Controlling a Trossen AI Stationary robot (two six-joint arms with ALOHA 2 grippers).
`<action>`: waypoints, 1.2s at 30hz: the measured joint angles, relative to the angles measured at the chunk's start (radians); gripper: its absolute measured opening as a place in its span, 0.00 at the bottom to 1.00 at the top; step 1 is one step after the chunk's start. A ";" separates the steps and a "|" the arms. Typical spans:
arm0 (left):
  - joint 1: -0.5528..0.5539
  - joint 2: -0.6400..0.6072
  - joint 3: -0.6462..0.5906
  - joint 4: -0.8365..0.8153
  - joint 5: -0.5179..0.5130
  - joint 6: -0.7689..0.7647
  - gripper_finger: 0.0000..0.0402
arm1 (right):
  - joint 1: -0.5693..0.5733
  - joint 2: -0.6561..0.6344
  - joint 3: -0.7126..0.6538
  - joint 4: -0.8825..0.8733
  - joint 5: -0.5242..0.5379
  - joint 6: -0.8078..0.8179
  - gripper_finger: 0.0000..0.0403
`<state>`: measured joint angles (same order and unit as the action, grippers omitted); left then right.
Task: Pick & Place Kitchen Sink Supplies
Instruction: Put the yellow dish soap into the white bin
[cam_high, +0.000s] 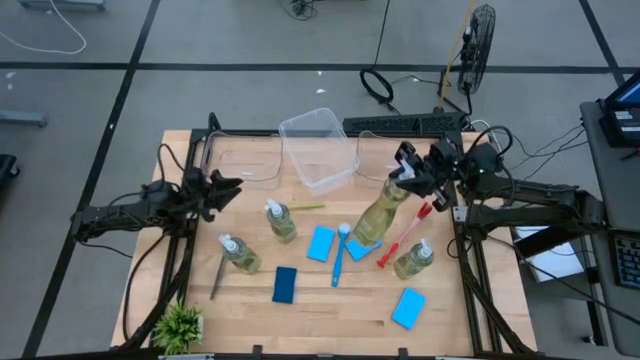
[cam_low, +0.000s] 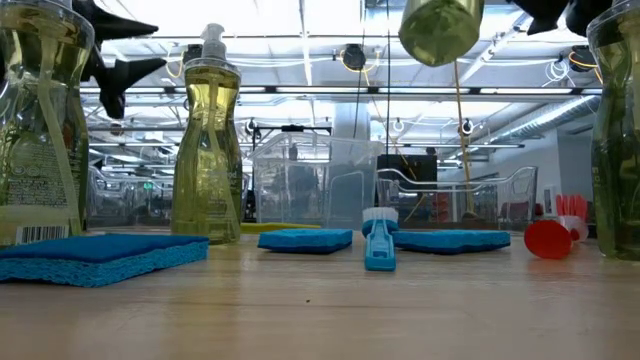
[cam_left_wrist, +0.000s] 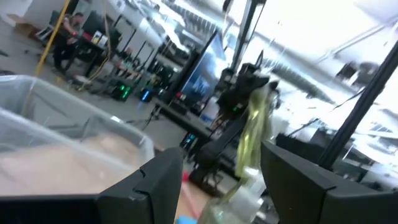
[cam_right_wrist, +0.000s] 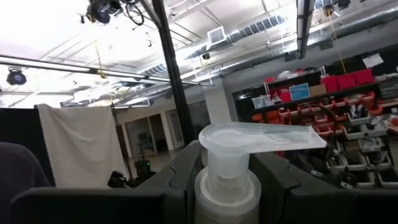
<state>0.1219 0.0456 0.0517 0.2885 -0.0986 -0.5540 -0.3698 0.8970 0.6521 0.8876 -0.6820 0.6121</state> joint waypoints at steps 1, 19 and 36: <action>0.000 0.000 0.000 0.014 -0.005 0.000 0.53 | -0.004 0.002 0.000 0.000 0.000 0.007 0.23; 0.000 0.019 0.000 0.190 -0.346 -0.050 0.53 | -0.037 0.179 0.102 0.011 0.108 -0.011 0.23; 0.000 0.599 0.395 0.251 -0.295 0.161 0.53 | -0.059 0.469 0.475 -0.327 0.105 -0.162 0.23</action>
<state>0.1219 0.6445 0.4468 0.5392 -0.3940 -0.3933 -0.4290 1.3656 1.1274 0.5602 -0.5775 0.4501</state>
